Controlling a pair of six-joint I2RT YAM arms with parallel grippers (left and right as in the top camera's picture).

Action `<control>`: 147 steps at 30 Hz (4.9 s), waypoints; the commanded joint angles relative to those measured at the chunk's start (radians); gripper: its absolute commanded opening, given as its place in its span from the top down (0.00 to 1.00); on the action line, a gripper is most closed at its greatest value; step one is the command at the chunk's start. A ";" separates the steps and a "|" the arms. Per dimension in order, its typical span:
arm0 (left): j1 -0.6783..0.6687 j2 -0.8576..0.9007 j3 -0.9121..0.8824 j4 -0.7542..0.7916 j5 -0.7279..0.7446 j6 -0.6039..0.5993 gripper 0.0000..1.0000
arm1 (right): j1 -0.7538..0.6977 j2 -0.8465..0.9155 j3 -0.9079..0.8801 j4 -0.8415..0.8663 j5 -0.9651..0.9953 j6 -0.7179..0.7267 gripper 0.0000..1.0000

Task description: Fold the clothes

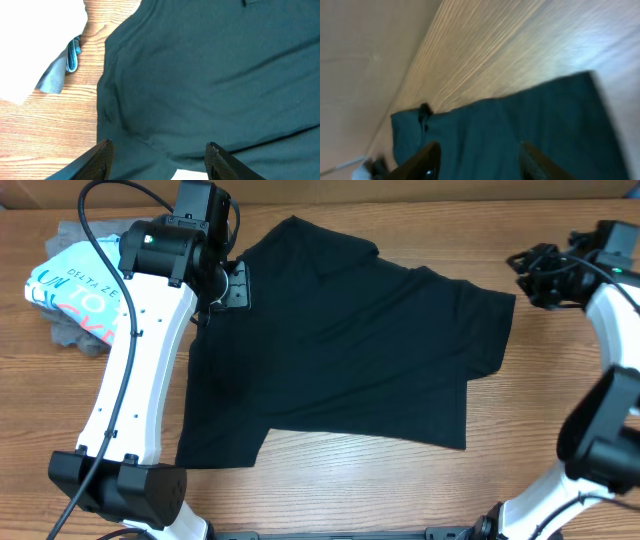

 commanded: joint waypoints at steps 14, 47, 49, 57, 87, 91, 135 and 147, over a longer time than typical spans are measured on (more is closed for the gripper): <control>0.005 -0.010 0.006 -0.001 -0.016 0.013 0.37 | 0.010 0.261 0.010 0.137 0.282 -0.252 0.33; 0.005 -0.010 0.006 0.025 -0.012 0.001 0.33 | -0.014 0.348 0.231 0.419 0.204 -0.024 0.96; 0.005 -0.010 0.006 0.026 -0.012 -0.003 0.32 | -0.016 0.347 0.275 0.398 0.196 -0.039 0.41; 0.006 -0.010 0.006 0.028 -0.014 -0.003 0.33 | -0.032 0.218 0.391 0.066 0.152 -0.175 0.04; 0.150 -0.250 0.015 -0.148 -0.099 -0.021 0.19 | -0.102 0.069 -0.206 -0.461 0.309 -0.118 0.28; 0.150 -0.255 0.014 -0.168 -0.102 -0.017 0.19 | -0.114 0.069 -0.320 -0.373 0.327 -0.106 0.32; 0.150 -0.255 0.014 -0.219 -0.128 -0.010 0.02 | -0.255 -0.388 -0.358 -0.647 0.439 -0.079 0.38; 0.148 -0.261 -0.073 -0.289 0.060 -0.032 0.09 | -0.255 -0.388 -0.532 -0.545 0.351 -0.079 0.36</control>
